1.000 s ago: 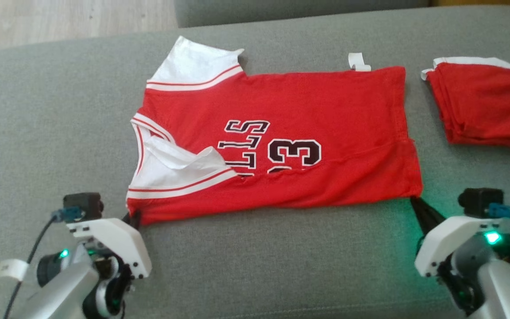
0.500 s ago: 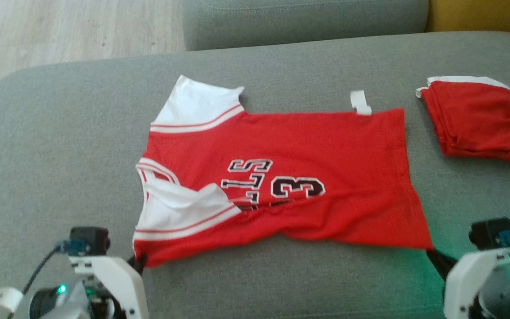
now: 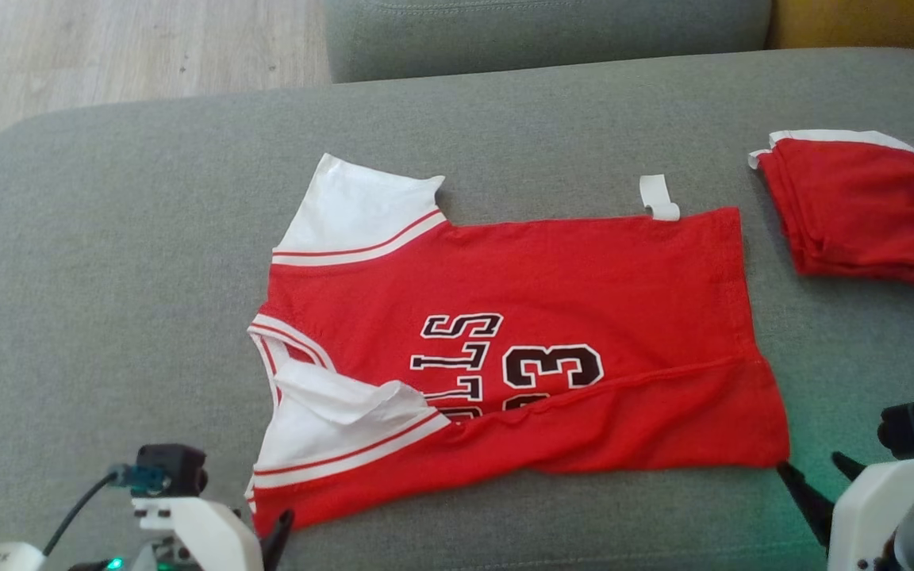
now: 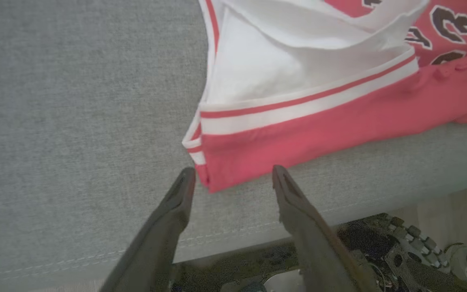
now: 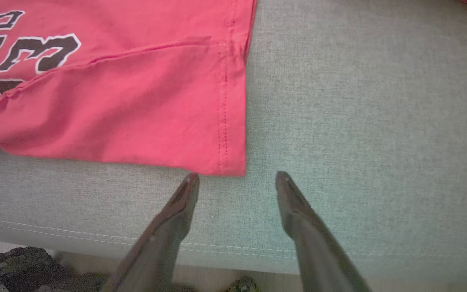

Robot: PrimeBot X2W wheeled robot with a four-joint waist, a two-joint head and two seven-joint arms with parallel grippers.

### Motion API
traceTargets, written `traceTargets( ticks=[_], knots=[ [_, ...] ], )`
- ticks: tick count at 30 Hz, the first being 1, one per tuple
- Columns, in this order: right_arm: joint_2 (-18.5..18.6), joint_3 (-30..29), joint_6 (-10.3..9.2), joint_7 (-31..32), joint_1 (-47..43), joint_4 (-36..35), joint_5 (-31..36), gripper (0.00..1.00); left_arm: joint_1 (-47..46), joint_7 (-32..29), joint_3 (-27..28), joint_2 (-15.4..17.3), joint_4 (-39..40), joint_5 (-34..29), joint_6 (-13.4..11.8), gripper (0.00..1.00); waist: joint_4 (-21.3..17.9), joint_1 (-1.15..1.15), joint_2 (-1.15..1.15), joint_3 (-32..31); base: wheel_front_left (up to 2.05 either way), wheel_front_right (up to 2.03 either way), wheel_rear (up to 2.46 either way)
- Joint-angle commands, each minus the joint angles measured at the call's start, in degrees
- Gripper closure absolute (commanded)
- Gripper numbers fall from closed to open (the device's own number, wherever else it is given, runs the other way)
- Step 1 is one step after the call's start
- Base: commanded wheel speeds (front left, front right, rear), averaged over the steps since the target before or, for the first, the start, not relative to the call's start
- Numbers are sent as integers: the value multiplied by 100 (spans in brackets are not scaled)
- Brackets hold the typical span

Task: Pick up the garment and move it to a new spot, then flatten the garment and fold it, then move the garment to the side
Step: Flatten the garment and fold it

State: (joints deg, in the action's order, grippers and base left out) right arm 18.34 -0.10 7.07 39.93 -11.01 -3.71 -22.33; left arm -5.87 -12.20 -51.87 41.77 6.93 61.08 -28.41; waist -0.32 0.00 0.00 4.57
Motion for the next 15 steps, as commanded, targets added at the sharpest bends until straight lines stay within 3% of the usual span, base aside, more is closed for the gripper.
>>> traceTargets(
  ticks=[1,6,10,15],
  knots=[
    [109,-5,42,40,132,-184,67,0,-245,24,214,276,46,-53,0,0,7,0,0,15,0,0,0],
    [21,-150,42,-69,211,-296,115,0,-459,114,366,346,26,-112,41,0,1,0,0,21,0,0,0],
    [-75,-322,42,-514,517,-484,101,0,-885,238,567,429,92,-289,104,0,-25,0,0,33,0,0,0],
    [-517,-639,42,-1335,1259,-346,264,0,-1662,172,731,368,-96,-393,481,0,-95,0,0,192,0,0,0]
  ],
)
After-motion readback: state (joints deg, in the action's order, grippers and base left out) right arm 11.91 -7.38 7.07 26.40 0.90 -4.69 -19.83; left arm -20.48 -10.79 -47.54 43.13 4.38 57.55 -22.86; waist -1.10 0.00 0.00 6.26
